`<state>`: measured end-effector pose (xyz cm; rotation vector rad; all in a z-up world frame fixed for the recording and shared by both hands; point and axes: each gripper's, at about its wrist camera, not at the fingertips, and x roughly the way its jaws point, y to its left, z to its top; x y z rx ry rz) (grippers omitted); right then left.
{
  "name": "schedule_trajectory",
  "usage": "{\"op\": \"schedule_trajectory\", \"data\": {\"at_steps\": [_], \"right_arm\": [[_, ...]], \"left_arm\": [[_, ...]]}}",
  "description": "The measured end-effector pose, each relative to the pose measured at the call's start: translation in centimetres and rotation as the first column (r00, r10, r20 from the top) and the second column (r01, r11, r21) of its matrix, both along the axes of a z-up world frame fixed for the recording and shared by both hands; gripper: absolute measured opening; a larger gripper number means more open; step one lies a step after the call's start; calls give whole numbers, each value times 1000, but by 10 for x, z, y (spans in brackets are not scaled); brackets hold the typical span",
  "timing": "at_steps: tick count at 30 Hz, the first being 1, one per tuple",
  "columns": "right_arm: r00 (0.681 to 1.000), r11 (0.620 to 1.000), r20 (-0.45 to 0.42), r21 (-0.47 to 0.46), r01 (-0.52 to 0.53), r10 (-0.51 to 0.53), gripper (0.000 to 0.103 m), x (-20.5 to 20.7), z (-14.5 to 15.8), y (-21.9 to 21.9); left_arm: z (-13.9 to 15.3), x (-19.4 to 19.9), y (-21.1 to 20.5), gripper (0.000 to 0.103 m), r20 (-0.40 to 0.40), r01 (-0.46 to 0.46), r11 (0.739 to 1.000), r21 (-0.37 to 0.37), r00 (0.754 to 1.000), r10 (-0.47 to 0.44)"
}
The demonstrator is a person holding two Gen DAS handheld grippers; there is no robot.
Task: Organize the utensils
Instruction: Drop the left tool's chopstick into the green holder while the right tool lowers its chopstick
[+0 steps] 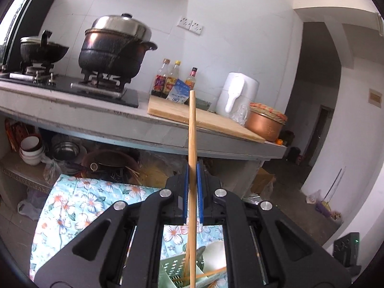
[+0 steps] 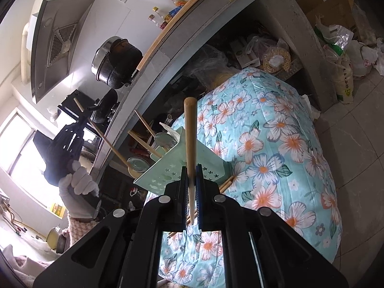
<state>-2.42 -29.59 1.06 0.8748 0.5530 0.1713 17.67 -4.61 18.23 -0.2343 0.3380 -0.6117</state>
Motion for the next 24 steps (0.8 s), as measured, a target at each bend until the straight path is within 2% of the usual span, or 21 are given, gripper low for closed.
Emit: {"op": "schedule_trajectory", "data": {"at_steps": [7, 13, 24], "right_arm": [[1000, 1000, -7, 4, 3, -3, 6, 3, -1, -2], [1000, 1000, -16, 8, 8, -8, 6, 4, -3, -4], [1000, 1000, -16, 14, 7, -7, 6, 5, -5, -5]], "left_arm": [[-33, 24, -23, 6, -8, -45, 997, 65, 999, 46], [-57, 33, -30, 6, -47, -63, 994, 93, 997, 68], [-72, 18, -20, 6, -68, -75, 987, 143, 994, 85]]}}
